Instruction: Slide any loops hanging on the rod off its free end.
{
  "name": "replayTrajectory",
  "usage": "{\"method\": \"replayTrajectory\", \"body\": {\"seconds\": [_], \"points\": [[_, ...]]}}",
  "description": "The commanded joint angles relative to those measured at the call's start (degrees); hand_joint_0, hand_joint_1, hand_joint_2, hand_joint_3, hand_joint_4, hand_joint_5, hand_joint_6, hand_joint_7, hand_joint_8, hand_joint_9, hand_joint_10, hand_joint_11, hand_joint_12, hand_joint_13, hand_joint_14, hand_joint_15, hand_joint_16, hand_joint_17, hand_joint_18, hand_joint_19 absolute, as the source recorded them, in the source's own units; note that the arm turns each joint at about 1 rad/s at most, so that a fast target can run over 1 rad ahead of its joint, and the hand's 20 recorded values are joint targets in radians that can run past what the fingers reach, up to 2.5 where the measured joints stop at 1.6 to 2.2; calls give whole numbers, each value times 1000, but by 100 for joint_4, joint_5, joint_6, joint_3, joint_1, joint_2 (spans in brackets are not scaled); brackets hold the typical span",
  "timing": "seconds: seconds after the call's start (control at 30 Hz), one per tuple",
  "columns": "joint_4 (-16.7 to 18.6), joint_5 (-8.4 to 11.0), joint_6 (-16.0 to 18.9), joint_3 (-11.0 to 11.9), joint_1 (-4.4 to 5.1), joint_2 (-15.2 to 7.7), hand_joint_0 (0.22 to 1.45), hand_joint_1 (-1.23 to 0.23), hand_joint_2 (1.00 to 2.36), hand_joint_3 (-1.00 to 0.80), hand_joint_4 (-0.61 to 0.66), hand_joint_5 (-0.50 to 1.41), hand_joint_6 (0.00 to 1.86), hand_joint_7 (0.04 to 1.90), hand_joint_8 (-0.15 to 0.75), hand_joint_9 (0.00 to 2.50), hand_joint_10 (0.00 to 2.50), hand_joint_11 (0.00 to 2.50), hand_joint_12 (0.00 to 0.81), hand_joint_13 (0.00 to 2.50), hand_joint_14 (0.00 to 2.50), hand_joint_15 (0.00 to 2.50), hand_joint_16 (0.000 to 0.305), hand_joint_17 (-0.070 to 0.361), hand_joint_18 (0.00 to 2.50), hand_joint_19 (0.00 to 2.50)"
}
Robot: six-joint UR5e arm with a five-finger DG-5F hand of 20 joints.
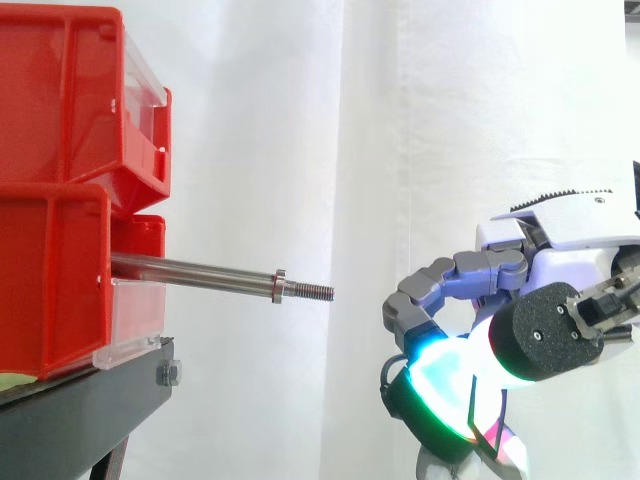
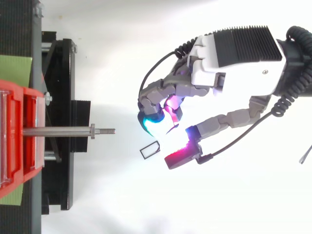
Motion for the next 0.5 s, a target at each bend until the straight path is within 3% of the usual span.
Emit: {"method": "replayTrajectory", "body": {"seconds": [0.0, 0.13, 0.27, 0.47], "points": [[-15, -5, 7, -97, 0, 5, 589, -675, 1020, -237, -124, -126, 720, 1255, 292, 1026, 23, 850, 322, 734, 8, 216, 48, 107, 782, 417], [56, 4, 121, -439, 53, 5, 589, -676, 1021, -229, -119, -123, 718, 1269, 294, 1023, 21, 840, 321, 728, 8, 215, 48, 107, 775, 415], [275, 22, 578, -501, 106, -4, 590, -677, 1020, -230, -128, -121, 715, 1268, 290, 1007, 23, 807, 322, 724, 8, 208, 48, 107, 769, 417], [284, 74, 1888, -527, 185, -4, 591, -678, 1021, -227, -123, -117, 710, 1275, 290, 1005, 25, 782, 322, 716, 8, 210, 47, 107, 760, 418]]}}
